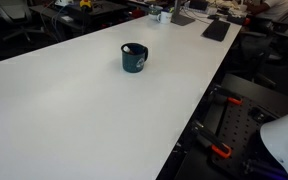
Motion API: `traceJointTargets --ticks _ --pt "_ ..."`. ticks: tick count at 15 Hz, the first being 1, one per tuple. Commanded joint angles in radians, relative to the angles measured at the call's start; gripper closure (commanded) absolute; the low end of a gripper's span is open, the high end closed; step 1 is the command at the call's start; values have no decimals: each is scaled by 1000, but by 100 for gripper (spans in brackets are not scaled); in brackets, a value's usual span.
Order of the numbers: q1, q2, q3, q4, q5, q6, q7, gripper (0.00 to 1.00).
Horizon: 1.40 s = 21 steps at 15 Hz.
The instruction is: Remove the marker from the mug.
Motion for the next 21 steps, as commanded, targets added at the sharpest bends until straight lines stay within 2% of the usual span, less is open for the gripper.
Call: traceJointTargets --ticks 1,6,9,13,16,21 --pt "-11 16 -23 3 -28 21 -27 0" --pt "-68 79 -71 14 -100 90 -8 0" --pt "-74 156 -131 32 -71 138 -58 0" --pt "-46 273 -227 56 53 231 -231 0" --pt "-38 368 -276 90 170 258 -362 0" --pt "-48 539 -292 187 312 215 -489 0"
